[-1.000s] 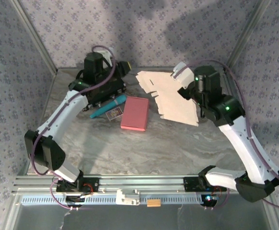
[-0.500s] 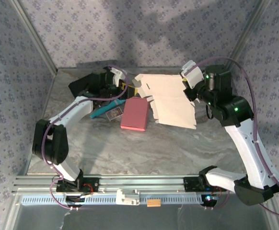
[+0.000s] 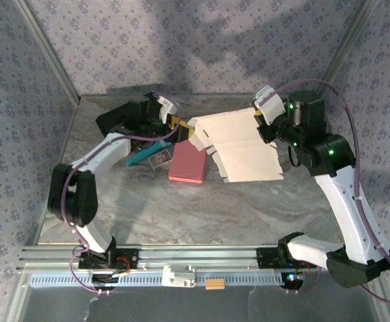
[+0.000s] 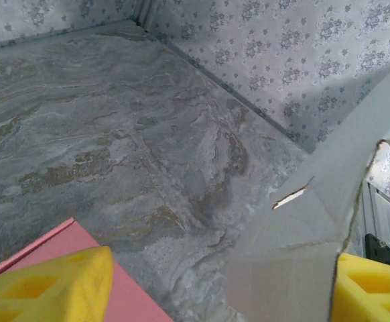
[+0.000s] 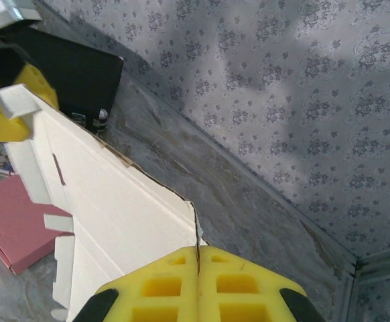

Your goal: Fold the paper box

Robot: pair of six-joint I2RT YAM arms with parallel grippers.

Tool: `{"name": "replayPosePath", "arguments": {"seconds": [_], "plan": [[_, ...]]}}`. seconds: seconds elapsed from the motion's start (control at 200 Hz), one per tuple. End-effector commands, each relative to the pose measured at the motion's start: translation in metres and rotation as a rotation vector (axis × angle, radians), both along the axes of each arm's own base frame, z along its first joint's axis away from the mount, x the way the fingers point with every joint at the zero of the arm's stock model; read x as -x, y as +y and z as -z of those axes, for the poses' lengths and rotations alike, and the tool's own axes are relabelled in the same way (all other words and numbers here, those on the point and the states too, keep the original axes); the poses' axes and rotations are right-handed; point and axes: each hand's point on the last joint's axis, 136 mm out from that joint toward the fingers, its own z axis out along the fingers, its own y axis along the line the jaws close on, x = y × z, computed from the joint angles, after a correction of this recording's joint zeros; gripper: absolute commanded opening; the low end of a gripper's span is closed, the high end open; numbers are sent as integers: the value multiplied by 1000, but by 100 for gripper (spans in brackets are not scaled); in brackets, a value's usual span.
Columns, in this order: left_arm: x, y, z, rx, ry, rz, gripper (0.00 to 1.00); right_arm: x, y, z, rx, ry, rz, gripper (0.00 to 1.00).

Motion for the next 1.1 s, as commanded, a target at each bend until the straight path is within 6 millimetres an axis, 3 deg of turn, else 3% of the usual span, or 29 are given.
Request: {"name": "replayPosePath", "arguments": {"seconds": [0.0,0.115,0.2,0.42,0.55,0.63,0.72,0.899,1.044,1.094], "plan": [[14,-24,-27,32,-101,129,71,7,0,-13,-39,-13,-5,0],[21,-36,-14,3,-90,149,69,6,0,-17,-45,-23,-5,0],[13,-39,-6,-6,-66,123,57,7,0,-15,-41,-13,-9,0],[-3,-42,-21,8,-62,94,23,4,-4,-9,-48,5,12,0],[1,-41,-24,1,-23,76,13,-8,-16,-9,-71,10,106,0],[-2,-38,-30,-28,22,2,9,-15,-28,-15,-135,12,214,35],[-1,-40,-38,-50,60,-64,4,-14,-51,-22,-266,30,399,63],[7,-40,-35,-105,167,-187,2,13,-90,-27,-696,190,733,70],[19,-44,-24,-159,190,-187,1,27,-101,-25,-1040,309,935,66],[24,-45,-21,-173,196,-176,1,25,-98,-23,-1134,340,962,70]]}}
